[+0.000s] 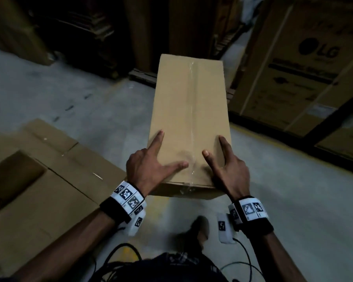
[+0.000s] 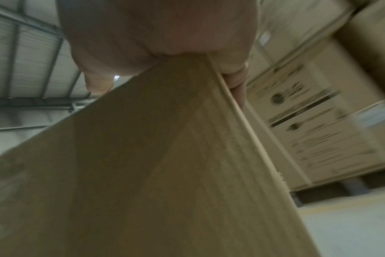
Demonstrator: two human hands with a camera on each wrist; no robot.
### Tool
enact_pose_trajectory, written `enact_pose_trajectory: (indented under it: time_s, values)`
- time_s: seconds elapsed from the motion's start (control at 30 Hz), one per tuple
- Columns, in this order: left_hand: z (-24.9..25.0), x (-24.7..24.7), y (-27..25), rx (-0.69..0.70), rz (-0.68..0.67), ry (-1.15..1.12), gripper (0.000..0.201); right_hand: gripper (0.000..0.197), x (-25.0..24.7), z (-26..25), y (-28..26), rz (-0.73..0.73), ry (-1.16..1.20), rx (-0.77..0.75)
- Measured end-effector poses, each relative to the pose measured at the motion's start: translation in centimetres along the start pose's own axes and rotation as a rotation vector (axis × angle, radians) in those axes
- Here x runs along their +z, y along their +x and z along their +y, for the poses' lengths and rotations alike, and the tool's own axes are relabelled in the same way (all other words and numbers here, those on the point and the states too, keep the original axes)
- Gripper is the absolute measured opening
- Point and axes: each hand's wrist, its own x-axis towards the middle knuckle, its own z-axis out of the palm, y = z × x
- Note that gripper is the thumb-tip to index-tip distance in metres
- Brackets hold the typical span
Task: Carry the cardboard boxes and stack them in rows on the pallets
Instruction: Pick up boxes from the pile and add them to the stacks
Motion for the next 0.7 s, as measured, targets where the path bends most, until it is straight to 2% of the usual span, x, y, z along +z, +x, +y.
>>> enact_pose_trajectory:
  time_s: [0.1, 0.33, 0.47, 0.7]
  values:
    - [3.5, 0.6, 5.8, -0.084, 0.007, 0.056, 0.127, 0.1, -1.4, 1.0, 8.4, -0.067, -0.004, -0.04]
    - [7.0, 2.3, 16.1, -0.259, 0.072, 0.02, 0.126, 0.098, -2.8, 0.6, 23.9, -0.21, -0.026, -0.196]
    - [6.6, 2.7, 23.3, -0.337, 0.121, 0.0, 0.126, 0.099, -1.4, -1.4, 32.6, -0.25, -0.032, -0.273]
    - [2.6, 2.9, 38.7, -0.449, 0.189, -0.049, 0.124, 0.092, 4.5, -7.9, 49.9, -0.301, -0.062, -0.399]
